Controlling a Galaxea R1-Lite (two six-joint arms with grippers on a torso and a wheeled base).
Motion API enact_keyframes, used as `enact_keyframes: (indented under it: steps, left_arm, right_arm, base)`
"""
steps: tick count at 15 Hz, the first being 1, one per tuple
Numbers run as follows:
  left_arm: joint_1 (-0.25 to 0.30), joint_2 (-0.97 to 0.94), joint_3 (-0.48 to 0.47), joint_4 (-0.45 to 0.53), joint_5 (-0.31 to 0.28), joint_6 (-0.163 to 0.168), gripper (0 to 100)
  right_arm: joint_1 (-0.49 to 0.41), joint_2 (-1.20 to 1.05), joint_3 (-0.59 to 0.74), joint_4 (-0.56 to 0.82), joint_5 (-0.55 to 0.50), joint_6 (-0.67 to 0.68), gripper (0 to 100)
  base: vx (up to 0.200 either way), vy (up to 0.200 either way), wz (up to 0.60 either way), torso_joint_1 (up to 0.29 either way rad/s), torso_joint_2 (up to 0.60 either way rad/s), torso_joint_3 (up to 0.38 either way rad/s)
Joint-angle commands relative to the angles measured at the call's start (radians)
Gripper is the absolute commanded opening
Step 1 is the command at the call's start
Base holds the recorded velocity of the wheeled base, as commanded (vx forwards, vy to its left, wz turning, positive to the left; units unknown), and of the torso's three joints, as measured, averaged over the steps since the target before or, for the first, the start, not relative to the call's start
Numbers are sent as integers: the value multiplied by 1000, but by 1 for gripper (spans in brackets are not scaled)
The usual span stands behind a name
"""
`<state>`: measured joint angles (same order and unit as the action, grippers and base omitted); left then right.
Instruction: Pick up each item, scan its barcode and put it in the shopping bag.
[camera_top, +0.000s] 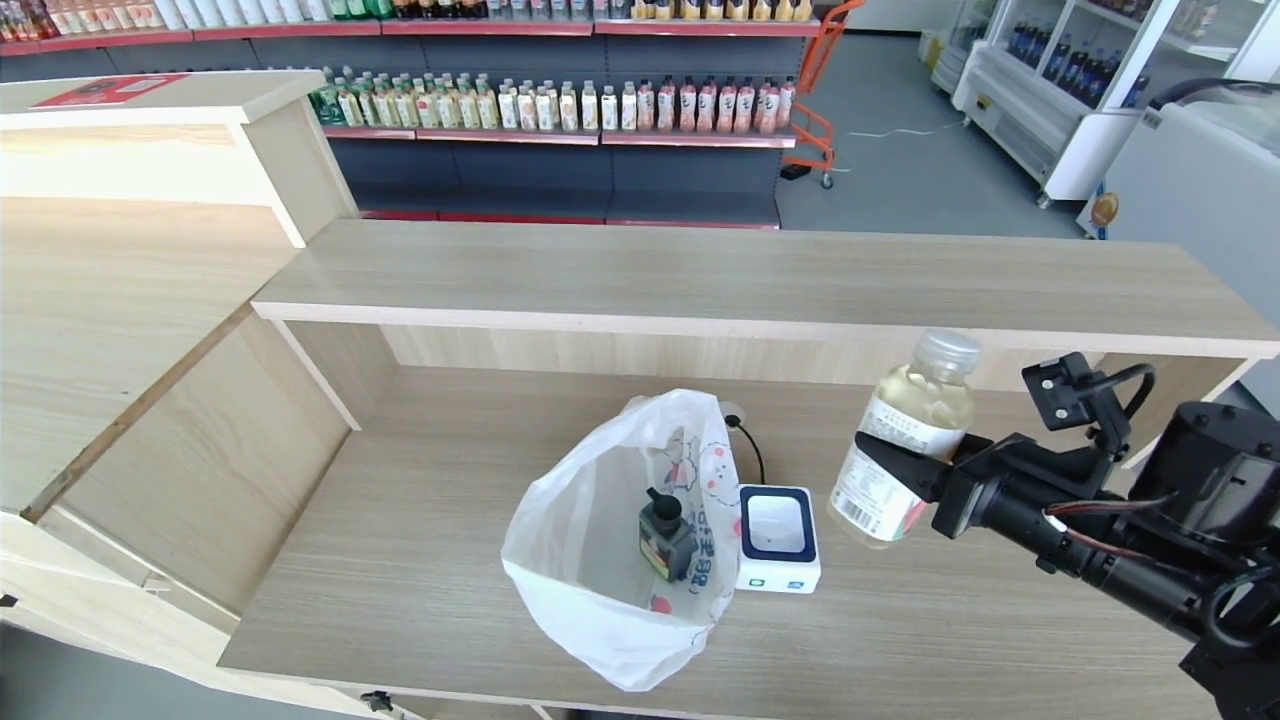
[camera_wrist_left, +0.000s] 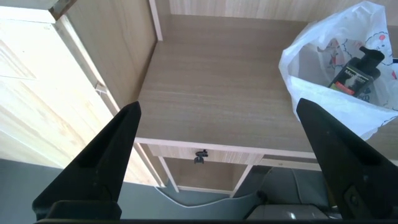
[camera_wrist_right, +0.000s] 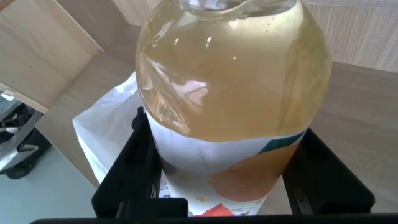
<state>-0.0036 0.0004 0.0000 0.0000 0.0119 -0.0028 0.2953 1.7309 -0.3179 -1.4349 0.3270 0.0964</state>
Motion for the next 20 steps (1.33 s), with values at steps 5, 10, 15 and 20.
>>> enact_keyframes:
  steps: [5,10,15,20]
  left_arm:
    - [2,0,0,0,0,-3,100]
    - [2,0,0,0,0,-2,100]
    - [2,0,0,0,0,-2,100]
    - [2,0,0,0,0,-2,100]
  right_arm:
    - [-5,1,0,2,0,22,0]
    - [-7,41,-6,-4,-2,40,0]
    - [-22,161,-102,-10,0,-20,0]
    - [-30,319,-204,-82,14,-122,0]
  base:
    - [0,80,0,6,3,-1]
    - [0,160,0,7,6,2]
    - [0,0,0,0,0,0]
    - [0,0,0,0,0,0]
